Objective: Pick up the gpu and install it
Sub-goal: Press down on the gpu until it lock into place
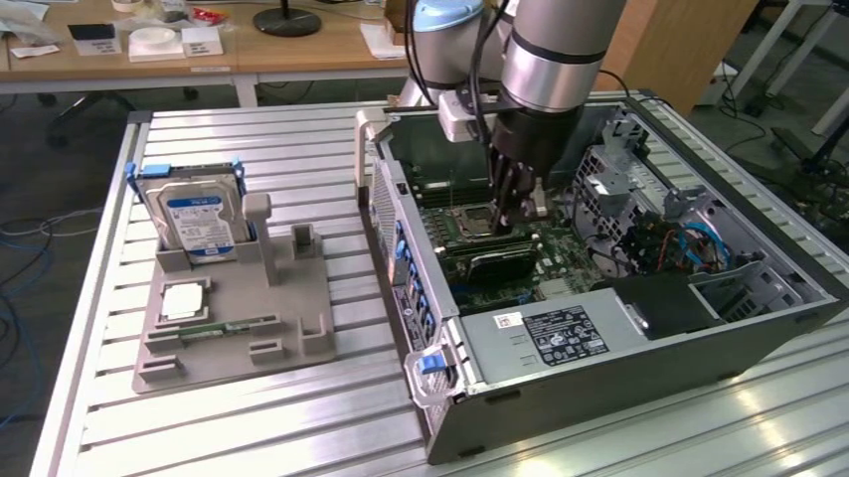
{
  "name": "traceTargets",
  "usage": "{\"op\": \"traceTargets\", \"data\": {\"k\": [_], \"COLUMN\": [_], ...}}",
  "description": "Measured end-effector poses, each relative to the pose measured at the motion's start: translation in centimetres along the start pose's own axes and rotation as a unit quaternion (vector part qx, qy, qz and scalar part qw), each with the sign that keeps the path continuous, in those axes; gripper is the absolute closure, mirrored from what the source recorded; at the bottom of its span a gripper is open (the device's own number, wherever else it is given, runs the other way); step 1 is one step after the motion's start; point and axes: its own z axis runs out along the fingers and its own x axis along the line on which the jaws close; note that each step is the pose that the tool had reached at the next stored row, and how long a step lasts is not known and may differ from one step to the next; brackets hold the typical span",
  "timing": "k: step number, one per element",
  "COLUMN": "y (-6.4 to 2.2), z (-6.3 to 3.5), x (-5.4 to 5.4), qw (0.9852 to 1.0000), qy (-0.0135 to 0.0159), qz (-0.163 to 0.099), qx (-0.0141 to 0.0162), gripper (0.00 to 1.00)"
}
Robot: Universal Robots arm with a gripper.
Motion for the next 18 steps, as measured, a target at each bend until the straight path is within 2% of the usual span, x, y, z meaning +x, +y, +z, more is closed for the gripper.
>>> {"op": "traceTargets", "data": {"k": [4,9,18], "y": [-0.27,-0.24,-0.11], "z": [0.24,1.13,2.13], "x": [0.0,0.0,-0.7], "qw": [1.0,1.0,1.0], "qy": [-0.0001,0.0,0.0002], "qz": [0.0,0.0,0.01], "qx": [0.0,0.0,0.0003], "gripper": [0.89,0.89,0.89]}}
